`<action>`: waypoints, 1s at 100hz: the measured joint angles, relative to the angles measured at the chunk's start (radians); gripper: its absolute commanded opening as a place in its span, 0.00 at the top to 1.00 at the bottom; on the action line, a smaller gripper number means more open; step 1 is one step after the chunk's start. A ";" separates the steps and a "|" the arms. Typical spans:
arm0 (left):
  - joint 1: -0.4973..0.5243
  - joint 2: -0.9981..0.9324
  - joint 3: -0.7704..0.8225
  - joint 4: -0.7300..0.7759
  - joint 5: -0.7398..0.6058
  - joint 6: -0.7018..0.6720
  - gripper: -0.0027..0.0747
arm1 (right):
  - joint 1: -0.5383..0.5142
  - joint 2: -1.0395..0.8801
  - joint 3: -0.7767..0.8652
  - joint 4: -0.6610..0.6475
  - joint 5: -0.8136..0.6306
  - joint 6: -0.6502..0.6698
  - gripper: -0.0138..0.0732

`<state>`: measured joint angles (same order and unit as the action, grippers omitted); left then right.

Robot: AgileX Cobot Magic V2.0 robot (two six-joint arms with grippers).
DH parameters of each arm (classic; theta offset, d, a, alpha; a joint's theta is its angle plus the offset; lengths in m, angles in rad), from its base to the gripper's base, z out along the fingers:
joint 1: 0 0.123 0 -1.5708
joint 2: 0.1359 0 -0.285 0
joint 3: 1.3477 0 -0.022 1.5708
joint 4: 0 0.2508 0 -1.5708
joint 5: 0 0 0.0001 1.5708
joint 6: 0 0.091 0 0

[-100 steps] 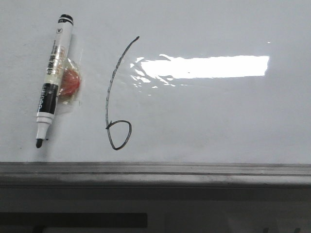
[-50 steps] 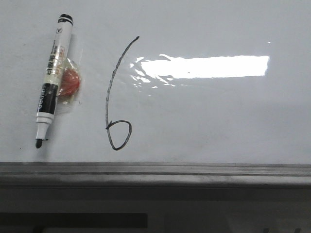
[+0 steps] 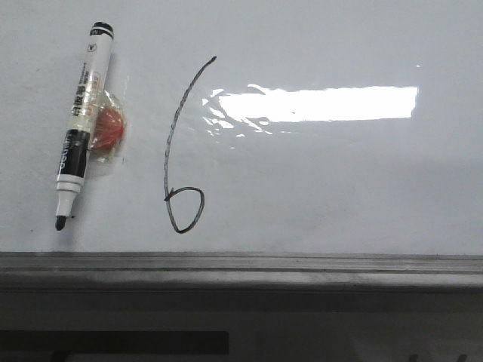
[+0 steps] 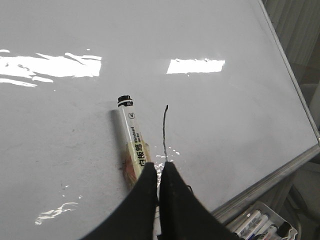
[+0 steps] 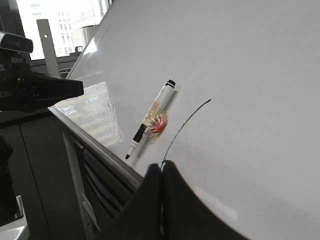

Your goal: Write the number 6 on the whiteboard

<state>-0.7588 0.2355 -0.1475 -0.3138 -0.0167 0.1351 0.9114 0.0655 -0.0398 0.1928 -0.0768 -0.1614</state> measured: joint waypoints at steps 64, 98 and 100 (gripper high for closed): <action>0.181 -0.046 0.033 0.081 -0.003 0.000 0.99 | 0.000 0.000 0.000 -0.002 0.000 -0.001 0.91; 0.487 -0.195 0.151 0.162 0.000 -0.003 0.99 | 0.000 0.000 0.000 -0.002 0.000 -0.001 0.91; 0.508 -0.200 0.151 0.163 0.000 -0.005 0.99 | 0.000 0.000 0.000 -0.002 0.000 -0.001 0.91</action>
<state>-0.2510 0.0353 0.0031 -0.1510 -0.0171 0.1297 0.9114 0.0655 -0.0398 0.1909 -0.0768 -0.1628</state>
